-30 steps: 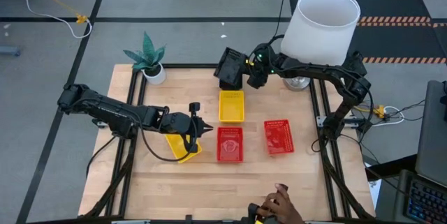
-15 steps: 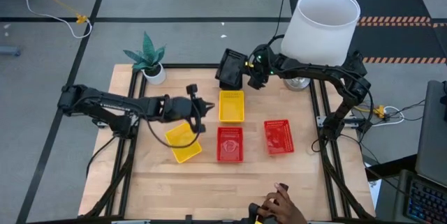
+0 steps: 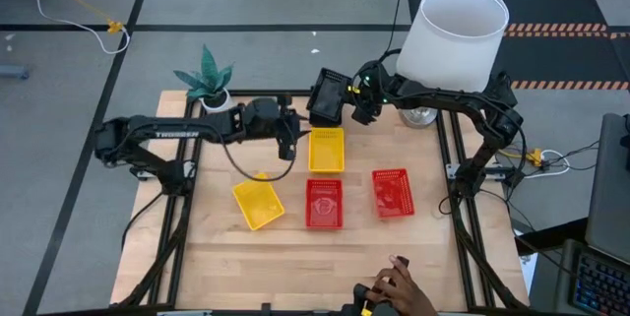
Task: Stack baskets by color
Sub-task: Stack the bottom black bin on top of the top black bin
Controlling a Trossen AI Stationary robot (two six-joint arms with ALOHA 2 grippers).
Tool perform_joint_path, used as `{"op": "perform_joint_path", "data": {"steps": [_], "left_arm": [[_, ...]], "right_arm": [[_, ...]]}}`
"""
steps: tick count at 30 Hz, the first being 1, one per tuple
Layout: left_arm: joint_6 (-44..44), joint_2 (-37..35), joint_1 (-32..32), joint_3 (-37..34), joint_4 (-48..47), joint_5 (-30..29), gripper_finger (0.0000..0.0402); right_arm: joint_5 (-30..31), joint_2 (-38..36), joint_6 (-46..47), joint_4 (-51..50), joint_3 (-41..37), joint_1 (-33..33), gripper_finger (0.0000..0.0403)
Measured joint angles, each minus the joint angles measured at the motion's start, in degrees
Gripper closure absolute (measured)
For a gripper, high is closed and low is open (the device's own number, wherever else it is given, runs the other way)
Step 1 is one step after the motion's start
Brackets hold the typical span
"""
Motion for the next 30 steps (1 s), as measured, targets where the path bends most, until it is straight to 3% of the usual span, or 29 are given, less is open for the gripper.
{"op": "perform_joint_path", "data": {"steps": [4, 9, 17, 30], "left_arm": [[4.5, 6.8, 2.7, 5.8, -3.2, -0.2, 0.0185], [7.7, 16.2, 3.7, 14.8, -13.4, -1.4, 0.0174], [10.6, 24.5, 4.2, 19.4, -13.9, -7.9, 0.0224], [13.7, 24.3, 5.8, 19.3, -15.2, -9.5, 0.0305]], "right_arm": [[0.0, 0.0, 0.0, 0.1, 0.0, 0.0, 0.0403], [-0.1, 0.0, 0.8, 0.3, 0.0, 0.0, 0.0403], [-0.3, 0.0, 1.5, 0.3, 0.0, 0.0, 0.0403], [-1.8, 0.0, 1.6, 0.4, 0.0, 0.1, 0.0403]]}}
